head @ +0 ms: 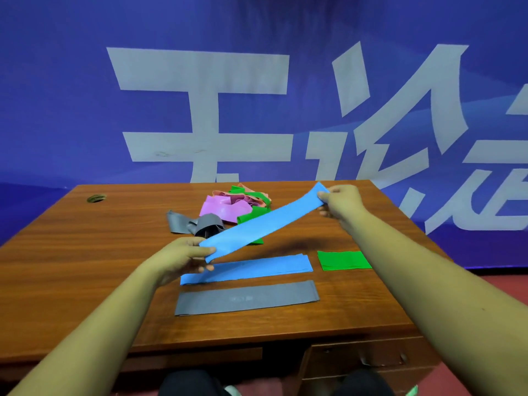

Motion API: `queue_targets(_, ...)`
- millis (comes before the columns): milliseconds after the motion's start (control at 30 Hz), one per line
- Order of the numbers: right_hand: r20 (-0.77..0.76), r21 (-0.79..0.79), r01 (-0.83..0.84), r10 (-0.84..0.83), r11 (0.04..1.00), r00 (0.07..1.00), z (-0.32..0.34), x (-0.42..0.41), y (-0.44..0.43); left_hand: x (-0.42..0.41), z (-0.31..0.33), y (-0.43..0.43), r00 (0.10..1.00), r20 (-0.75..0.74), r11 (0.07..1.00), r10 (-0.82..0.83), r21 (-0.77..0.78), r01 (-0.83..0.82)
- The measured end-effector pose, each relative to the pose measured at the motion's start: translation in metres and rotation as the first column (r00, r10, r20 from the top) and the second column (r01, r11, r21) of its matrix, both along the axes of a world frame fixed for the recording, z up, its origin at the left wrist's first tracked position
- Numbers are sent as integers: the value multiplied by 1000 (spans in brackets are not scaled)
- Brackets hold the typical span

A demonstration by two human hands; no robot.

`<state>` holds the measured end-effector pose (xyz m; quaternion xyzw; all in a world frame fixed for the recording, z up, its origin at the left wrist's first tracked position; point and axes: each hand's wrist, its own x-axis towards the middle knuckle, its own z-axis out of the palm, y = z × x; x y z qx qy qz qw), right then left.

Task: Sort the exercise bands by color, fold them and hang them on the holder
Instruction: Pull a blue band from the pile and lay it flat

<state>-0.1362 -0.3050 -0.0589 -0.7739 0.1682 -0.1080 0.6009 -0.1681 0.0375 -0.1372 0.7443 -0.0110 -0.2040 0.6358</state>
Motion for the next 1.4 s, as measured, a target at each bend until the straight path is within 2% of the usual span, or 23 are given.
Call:
queue_targets(133,-100,86,18,-9,996,995,-40,-7,1,4,-11,11,987,17,985,161,54,-162)
queue_targets(233,-154,96,11,3,995,988,-62,-10,8,2,-19,19,969,111,957,223,165,-239)
queue_targets(300,-184,36,-6,13,999,983,-75,-12,13,-1,-23,22,946,184,923,269,233,-307)
queue_targets(433,-187,-200,-20,-18,980,982,-98,-15,21,-6,-36,27,915,252,847,314,361,-390)
queue_targets(600,-236,-394,-122,28,911,971,-118,-22,25,-12,-47,28,891,364,742,272,510,-435)
queue_targets(733,-219,-482,-126,20,867,976,-131,-26,24,-18,-57,24,878,394,713,273,530,-459)
queue_targets(967,-140,-520,-22,-60,854,988,-141,-23,31,-16,-68,18,841,411,715,351,462,-525)
queue_targets(1133,-138,-663,-48,-59,747,989,-148,-28,34,-13,-76,14,843,420,676,336,515,-526)
queue_targets(1267,-83,-770,-39,-40,637,996,-141,-32,40,-12,-84,12,811,516,615,277,553,-562)
queue_targets(1333,-52,-771,-41,1,635,999,-131,-25,46,-8,-79,8,772,586,599,245,534,-596)
queue_targets(1400,-34,-751,-90,97,654,995,-122,-12,55,4,-70,1,755,632,640,176,509,-575)
